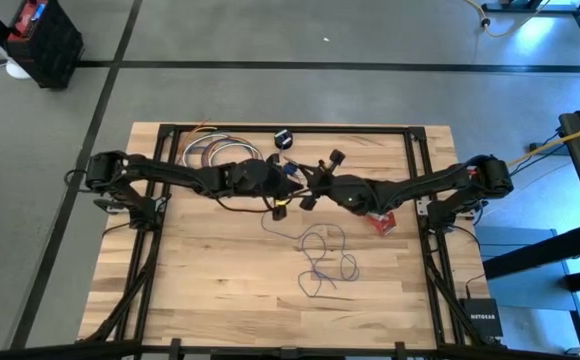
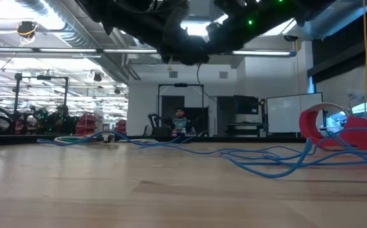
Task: Coil cords
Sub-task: Coil the blue wire onto the spool
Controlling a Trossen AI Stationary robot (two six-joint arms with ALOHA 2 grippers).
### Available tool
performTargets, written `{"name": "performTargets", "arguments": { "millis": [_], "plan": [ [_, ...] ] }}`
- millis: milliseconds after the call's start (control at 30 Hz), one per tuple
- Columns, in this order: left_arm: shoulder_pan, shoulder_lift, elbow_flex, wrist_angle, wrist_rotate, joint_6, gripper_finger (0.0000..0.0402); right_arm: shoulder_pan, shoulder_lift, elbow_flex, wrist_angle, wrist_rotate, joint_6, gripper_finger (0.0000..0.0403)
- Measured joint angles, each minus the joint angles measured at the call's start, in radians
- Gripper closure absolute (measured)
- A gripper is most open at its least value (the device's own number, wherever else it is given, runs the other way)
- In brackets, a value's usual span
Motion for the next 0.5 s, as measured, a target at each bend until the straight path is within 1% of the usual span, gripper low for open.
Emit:
{"name": "performTargets", "arguments": {
  "millis": [233,367,500],
  "plan": [
    [0.016,0.005,0.001,0.011,-0.006,-0.011,0.0396,0.0,-0.016,0.037,-0.004,0.001,-0.026,0.039],
    [0.015,0.005,0.005,0.017,0.0,0.001,0.0396,0.002,-0.072,0.039,-0.029,-0.015,-0.027,0.039],
    [0.014,0.004,0.005,0.019,0.006,0.007,0.0396,0.025,-0.142,0.039,-0.11,-0.015,-0.027,0.039]
  ]
}}
